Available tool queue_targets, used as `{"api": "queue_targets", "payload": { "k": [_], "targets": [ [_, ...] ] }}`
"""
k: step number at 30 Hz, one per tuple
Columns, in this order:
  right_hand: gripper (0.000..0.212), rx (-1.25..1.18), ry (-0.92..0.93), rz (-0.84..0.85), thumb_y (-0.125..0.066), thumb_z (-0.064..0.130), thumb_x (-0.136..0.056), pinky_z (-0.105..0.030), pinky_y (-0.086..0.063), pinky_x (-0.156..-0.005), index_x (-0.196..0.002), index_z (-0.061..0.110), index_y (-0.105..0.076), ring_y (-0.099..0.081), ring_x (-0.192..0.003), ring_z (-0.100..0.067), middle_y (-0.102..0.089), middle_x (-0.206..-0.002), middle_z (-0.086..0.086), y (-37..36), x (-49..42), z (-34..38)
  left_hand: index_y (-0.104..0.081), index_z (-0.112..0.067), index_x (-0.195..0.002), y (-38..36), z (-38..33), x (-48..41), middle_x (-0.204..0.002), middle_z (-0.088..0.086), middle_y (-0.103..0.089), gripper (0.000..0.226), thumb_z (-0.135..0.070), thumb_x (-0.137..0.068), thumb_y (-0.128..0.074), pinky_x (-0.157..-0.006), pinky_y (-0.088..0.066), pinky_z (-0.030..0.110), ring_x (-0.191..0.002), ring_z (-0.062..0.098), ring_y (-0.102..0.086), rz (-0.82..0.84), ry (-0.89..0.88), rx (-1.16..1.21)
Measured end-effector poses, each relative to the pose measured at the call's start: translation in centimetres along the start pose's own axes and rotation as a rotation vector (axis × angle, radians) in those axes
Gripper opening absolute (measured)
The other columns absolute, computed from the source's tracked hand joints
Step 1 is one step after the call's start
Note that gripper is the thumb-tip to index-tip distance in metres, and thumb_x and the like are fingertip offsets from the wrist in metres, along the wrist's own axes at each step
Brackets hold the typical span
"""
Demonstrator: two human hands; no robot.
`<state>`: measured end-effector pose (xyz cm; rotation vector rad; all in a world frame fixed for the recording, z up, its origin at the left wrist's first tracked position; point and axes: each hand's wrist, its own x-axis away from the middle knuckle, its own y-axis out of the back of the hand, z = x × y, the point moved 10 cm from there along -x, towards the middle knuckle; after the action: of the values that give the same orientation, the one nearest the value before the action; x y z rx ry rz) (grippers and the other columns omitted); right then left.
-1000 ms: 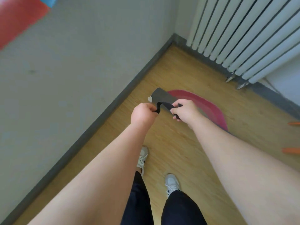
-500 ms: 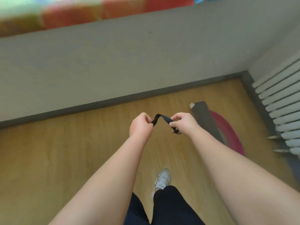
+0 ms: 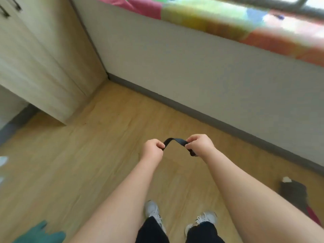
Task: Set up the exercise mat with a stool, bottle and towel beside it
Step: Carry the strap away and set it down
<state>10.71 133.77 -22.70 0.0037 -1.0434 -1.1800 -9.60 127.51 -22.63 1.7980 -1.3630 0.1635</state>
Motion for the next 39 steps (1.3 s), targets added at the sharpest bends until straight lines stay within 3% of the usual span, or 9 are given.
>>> {"api": "queue_targets", "payload": {
  "k": [7, 13, 17, 26, 39],
  "targets": [
    [0.009, 0.162, 0.201, 0.201, -0.067, 0.01, -0.082, -0.039, -0.061, -0.078, -0.087, 0.017, -0.07, -0.065, -0.062, -0.016, -0.068, -0.071, -0.002, -17.6, 3.0, 15.0, -0.071, -0.027, -0.081, 18.8, 11.7, -1.0, -0.089, -0.007, -0.07, 0.039, 0.001, -0.076, -0.043, -0.062, -0.045, 0.023, -0.078, 0.021, -0.064, -0.344, 0.165, 0.193],
    [0.008, 0.269, 0.324, 0.327, -0.071, 0.011, -0.081, -0.042, -0.061, -0.075, -0.082, 0.015, -0.064, -0.067, -0.062, -0.019, -0.069, -0.07, -0.004, -26.7, 3.5, 23.7, -0.07, -0.027, -0.084, 27.1, 17.8, -2.2, -0.086, -0.005, -0.068, 0.036, 0.0, -0.078, -0.047, -0.06, -0.046, 0.024, -0.076, 0.02, -0.063, -0.507, 0.261, 0.295],
    [0.013, 0.36, 0.376, 0.424, -0.071, 0.007, -0.081, -0.039, -0.06, -0.072, -0.076, 0.017, -0.064, -0.066, -0.058, -0.018, -0.068, -0.068, -0.004, -32.6, 2.5, 29.1, -0.068, -0.026, -0.085, 31.4, 21.1, -4.1, -0.084, -0.006, -0.066, 0.032, 0.0, -0.079, -0.05, -0.06, -0.047, 0.025, -0.075, 0.019, -0.063, -0.568, 0.324, 0.325],
    [0.01, 0.594, 0.486, 0.614, -0.07, 0.005, -0.082, -0.044, -0.06, -0.079, -0.08, 0.015, -0.07, -0.067, -0.066, -0.023, -0.07, -0.067, -0.007, -47.2, 2.4, 40.9, -0.069, -0.023, -0.087, 42.4, 29.4, -6.2, -0.089, -0.009, -0.065, 0.025, -0.003, -0.082, -0.056, -0.06, -0.043, 0.023, -0.079, 0.014, -0.061, -0.74, 0.501, 0.449],
    [0.011, 0.742, 0.617, 0.794, -0.07, 0.003, -0.083, -0.043, -0.061, -0.077, -0.079, 0.013, -0.069, -0.069, -0.06, -0.021, -0.071, -0.074, -0.01, -75.5, 15.6, 50.7, -0.069, -0.025, -0.084, 60.3, 48.4, -2.9, -0.093, -0.006, -0.067, 0.027, -0.004, -0.087, -0.053, -0.072, -0.05, 0.027, -0.085, 0.016, -0.062, -0.891, 0.617, 0.592]
  ]
}}
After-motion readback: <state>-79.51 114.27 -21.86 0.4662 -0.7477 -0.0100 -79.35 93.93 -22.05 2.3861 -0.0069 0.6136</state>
